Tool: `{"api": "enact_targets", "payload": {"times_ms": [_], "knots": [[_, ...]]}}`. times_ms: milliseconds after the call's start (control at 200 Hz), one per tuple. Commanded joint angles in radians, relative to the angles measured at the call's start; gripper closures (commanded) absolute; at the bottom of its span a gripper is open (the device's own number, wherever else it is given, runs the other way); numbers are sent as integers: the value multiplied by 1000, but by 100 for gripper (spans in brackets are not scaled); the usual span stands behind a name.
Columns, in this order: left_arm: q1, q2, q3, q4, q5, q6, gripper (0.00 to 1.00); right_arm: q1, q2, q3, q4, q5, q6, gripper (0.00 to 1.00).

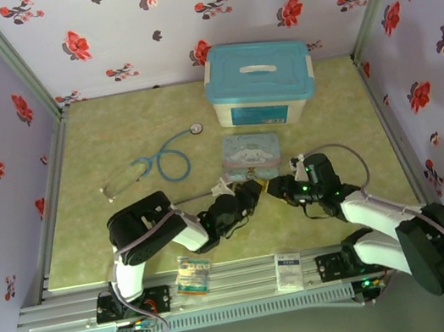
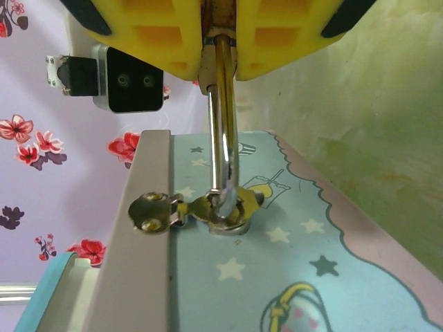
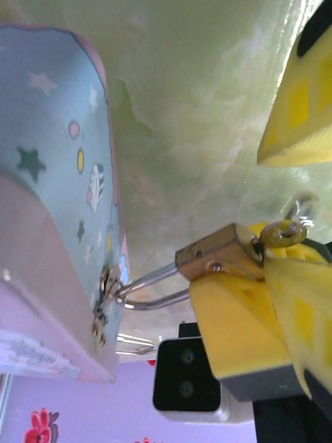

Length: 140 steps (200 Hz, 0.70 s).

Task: Unlock a padlock with a key

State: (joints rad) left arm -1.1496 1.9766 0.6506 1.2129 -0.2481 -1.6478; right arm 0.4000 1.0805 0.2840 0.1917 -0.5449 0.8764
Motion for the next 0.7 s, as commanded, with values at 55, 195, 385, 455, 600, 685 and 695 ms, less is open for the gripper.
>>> {"api": "enact_targets", "payload": {"times_ms": [55,195,385,455,600,685,695], "knots": [[-17,-59,-40,110,90,33,100,102,-106,131,-356,271,-284,59],[-7,-59,-59,109,98,23,100,147,-110,152,-426,373,-367,59],[7,-69,-80,108,104,27,100,229,-114,169,-450,463,-441,62],[17,-73,-86,108,112,26,100,277,-113,188,-488,513,-487,62],[21,-70,-72,108,139,25,100,381,-101,217,-499,609,-542,60],[21,-70,-72,108,143,22,100,407,-67,239,-500,635,-560,60],[21,-70,-72,108,143,22,100,409,-60,241,-500,640,-560,60]]}}
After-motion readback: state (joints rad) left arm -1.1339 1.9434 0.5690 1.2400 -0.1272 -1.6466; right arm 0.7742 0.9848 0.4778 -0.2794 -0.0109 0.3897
